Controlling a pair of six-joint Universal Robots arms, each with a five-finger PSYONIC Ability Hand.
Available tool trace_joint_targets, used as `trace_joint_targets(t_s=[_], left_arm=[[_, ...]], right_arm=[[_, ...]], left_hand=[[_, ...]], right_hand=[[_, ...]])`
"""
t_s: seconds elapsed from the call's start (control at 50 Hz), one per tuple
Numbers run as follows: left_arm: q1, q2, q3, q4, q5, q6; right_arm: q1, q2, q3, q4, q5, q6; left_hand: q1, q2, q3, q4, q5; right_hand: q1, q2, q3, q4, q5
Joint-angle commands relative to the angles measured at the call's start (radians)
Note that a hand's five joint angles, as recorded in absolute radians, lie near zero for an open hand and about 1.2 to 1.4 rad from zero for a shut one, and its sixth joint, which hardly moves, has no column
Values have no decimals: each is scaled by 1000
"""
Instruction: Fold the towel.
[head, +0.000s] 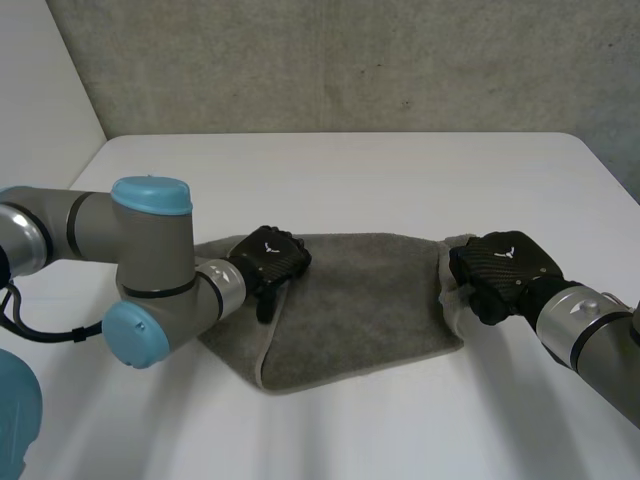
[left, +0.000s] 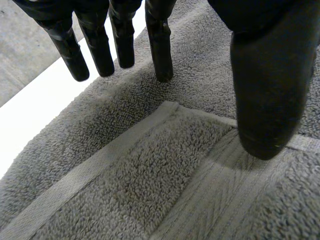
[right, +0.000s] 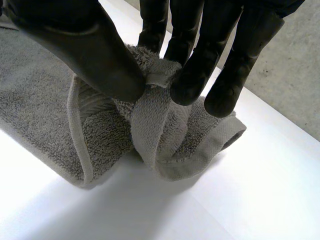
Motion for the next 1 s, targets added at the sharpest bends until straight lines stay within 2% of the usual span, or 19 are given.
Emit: trace_joint_targets(t_s=[0.02, 0.12, 0.32, 0.5, 0.6, 0.64, 0.66, 0.7, 1.0], left_arm=[[-5, -11, 31, -33, 3, 0], [-5, -31, 51, -53, 2, 2], [-6, -69, 120, -123, -73, 8], [-6, -80, 134, -149, -80, 32], [-8, -75, 132, -153, -96, 32], [-14, -69, 131, -156, -118, 34], [-14, -69, 131, -156, -118, 34], [-25, -60, 129, -156, -132, 34], [-26, 15, 59, -151, -138, 32]], right_arm=[[1, 4, 3, -3, 0, -1], [1, 4, 3, -3, 0, -2], [2, 4, 8, -4, 0, -2], [2, 4, 9, -4, 0, -2], [4, 4, 9, -4, 0, -2], [4, 4, 9, -4, 0, -2], [6, 4, 11, -4, 0, -2], [6, 4, 11, -4, 0, -2], [10, 4, 14, -4, -2, -4]], left_hand=[[58, 61, 63, 63, 49], [53, 55, 57, 57, 43], [41, 43, 45, 46, 31], [53, 55, 57, 57, 43], [261, 263, 265, 266, 252], [521, 523, 525, 526, 512], [522, 525, 526, 527, 513], [680, 683, 684, 685, 671], [646, 648, 650, 651, 636]], right_hand=[[65, 80, 53, 49, 64], [65, 80, 53, 49, 64], [65, 80, 53, 49, 64], [65, 80, 53, 49, 64], [65, 80, 53, 49, 64], [65, 80, 53, 49, 64], [65, 80, 53, 49, 64], [65, 80, 53, 49, 64], [65, 80, 53, 49, 64]])
